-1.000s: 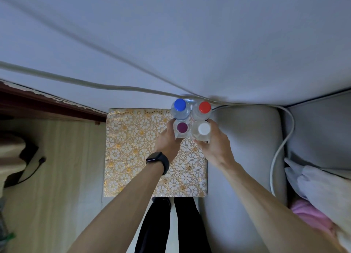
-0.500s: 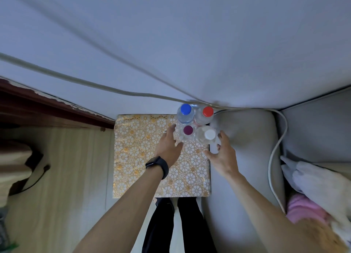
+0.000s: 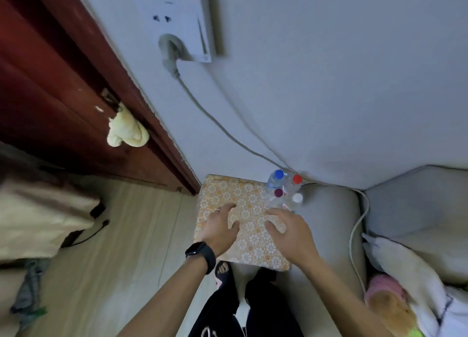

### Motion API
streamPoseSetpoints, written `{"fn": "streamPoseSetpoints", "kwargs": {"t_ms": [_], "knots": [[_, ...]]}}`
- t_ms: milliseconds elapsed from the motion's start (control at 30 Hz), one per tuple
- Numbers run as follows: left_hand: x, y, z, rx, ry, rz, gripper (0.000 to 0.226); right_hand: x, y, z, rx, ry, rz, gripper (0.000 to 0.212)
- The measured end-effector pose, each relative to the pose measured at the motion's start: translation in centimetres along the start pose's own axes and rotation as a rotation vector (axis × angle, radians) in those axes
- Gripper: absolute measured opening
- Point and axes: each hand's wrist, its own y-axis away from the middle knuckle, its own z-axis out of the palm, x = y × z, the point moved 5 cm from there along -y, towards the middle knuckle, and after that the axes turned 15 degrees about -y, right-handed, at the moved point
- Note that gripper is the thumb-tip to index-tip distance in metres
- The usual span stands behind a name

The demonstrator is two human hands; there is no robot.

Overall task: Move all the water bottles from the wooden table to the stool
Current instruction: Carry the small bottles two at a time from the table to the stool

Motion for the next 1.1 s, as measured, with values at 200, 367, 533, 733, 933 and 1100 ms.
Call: {"fn": "streamPoseSetpoints", "kwargs": {"t_ms": [200, 367, 533, 733, 933, 1100], "knots": [[-6.4, 6.5, -5.8, 0.154, -0.018, -0.242, 0.044, -7.4, 0.4, 4.3, -0.139, 0.124, -0.295, 0.020], [-13.0, 13.0, -7.7, 0.304, 0.085, -0.519, 0.043, -12.3, -0.2, 10.4, -0.399, 0.241, -0.503, 0.024], [-18.7, 23.2, -3.9, 0.406, 0.208, -0.799, 0.042, -14.6, 3.1, 18.4, -0.674, 0.360, -0.654, 0.027], [-23.5, 39.9, 2.9, 0.577, 0.382, -1.189, 0.041, -17.8, 14.1, 30.0, -1.023, 0.499, -0.882, 0.031], [-28.9, 56.6, 7.9, 0.805, 0.503, -1.485, 0.041, -21.2, 30.6, 43.9, -1.322, 0.540, -1.168, 0.030], [-33.0, 71.0, 12.1, 0.970, 0.553, -1.706, 0.041, -22.7, 47.8, 54.5, -1.521, 0.510, -1.394, 0.028]]}}
